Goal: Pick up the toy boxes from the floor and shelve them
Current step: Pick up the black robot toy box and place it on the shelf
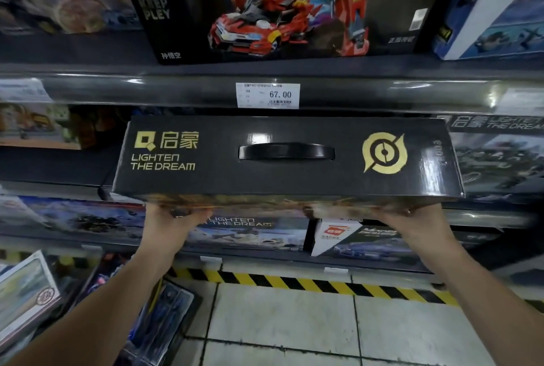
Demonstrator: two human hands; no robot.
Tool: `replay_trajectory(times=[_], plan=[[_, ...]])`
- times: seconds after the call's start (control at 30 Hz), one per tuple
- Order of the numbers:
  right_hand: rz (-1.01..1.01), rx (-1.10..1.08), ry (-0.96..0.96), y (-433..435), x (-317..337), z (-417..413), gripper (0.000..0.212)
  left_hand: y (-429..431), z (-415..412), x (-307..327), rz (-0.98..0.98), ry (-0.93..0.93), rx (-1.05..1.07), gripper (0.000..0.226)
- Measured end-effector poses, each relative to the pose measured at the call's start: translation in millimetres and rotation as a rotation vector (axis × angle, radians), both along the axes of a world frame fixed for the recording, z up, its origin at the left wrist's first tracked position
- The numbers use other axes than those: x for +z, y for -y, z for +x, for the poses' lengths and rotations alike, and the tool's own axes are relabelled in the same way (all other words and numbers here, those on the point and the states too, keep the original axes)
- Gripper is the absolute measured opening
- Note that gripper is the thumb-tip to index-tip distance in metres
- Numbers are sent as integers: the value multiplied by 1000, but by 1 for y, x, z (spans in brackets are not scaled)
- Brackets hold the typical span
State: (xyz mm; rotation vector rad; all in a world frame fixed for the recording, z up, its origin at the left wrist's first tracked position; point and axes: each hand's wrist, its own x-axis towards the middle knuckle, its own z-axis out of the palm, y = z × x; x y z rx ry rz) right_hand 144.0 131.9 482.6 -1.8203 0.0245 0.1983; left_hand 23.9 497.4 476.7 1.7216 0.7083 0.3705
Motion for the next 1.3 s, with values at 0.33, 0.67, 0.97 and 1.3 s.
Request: replay_trajectory(times=[0.33, 0.67, 0.97, 1.3], plan=[[13, 5, 46, -25, -45, 43, 46, -30, 47, -49, 87, 62, -70, 40], [-70, 17, 140, -32, -68, 100, 37, -43, 96, -69, 131, 32, -72, 32], [-153, -92, 186, -64, -53, 134, 123, -63, 134, -73, 197, -7, -49, 90], [-153, -210, 192, -73, -49, 136, 106, -53, 144, -71, 204, -14, -39, 69]])
